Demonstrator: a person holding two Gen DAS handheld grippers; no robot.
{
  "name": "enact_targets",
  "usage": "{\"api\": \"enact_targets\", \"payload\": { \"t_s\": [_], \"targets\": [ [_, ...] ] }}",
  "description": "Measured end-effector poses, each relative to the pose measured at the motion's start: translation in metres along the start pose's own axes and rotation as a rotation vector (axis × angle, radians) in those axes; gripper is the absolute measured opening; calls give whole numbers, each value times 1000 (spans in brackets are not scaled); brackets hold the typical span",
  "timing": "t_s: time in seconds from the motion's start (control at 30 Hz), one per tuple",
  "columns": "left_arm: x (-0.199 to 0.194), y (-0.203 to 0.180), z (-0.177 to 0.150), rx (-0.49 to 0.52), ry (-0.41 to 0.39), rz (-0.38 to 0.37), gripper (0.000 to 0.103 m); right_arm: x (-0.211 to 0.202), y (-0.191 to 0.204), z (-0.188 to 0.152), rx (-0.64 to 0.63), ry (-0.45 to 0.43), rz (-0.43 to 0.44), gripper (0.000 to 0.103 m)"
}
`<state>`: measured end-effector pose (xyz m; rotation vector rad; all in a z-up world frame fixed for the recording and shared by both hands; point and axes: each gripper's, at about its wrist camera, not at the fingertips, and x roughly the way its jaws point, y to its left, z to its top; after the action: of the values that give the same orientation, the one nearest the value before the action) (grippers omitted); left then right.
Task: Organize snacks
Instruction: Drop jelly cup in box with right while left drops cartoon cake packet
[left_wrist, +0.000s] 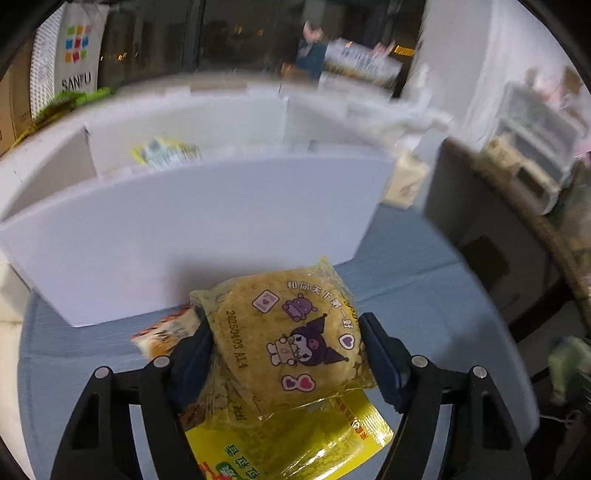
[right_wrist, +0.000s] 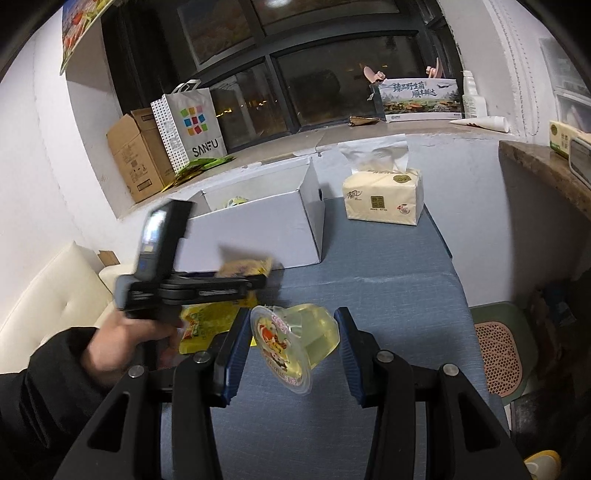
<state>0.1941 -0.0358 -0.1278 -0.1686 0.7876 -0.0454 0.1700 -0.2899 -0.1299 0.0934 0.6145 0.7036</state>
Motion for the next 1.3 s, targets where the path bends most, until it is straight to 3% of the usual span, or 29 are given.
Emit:
{"api": "enact_targets", "payload": {
  "t_s": [0.13, 0.23, 0.4, 0.5, 0.63, 0.8, 0.93, 1.07, 1.1, 1.13, 1.17, 1.23, 1.27, 1.3],
  "targets": [
    [-57, 10, -4, 4, -111, -45, 79, 3, 7, 2, -19, 4, 5, 49],
    [-104, 25, -5, -7, -201, -37, 79, 9, 15, 7, -38, 9, 12, 49],
    [-144, 59, 0, -52, -281, -34, 79, 18, 34, 27, -81, 1, 49, 49],
    [-146, 73, 16, -70, -302, -26, 79, 29, 49, 48, -120, -6, 78, 49],
    [-145, 90, 40, -70, -318, -17, 79, 53, 65, 84, -133, -8, 127, 49],
    [-110, 110, 95, -72, -291, -51, 79, 92, 76, 138, -136, -8, 143, 49],
    [-71, 123, 132, -51, -245, -37, 79, 132, 71, 178, -97, 22, 132, 49],
    [-41, 128, 149, -36, -203, -5, 80, 176, 61, 207, -87, 82, 71, 49],
    [-36, 129, 151, -30, -202, 20, 85, 186, 59, 212, -84, 93, 65, 49],
    [-32, 129, 152, -24, -195, 38, 100, 194, 56, 216, -75, 104, 57, 49],
    [-27, 130, 154, -22, -172, 53, 103, 204, 52, 219, -63, 124, 50, 50],
    [-20, 133, 152, -31, -134, 48, 103, 219, 45, 223, -37, 172, 24, 67],
    [-20, 133, 149, -27, -131, 44, 103, 226, 42, 223, -23, 190, -7, 96],
    [-20, 132, 145, -19, -131, 46, 103, 228, 38, 223, -5, 187, -31, 103]
  ]
}}
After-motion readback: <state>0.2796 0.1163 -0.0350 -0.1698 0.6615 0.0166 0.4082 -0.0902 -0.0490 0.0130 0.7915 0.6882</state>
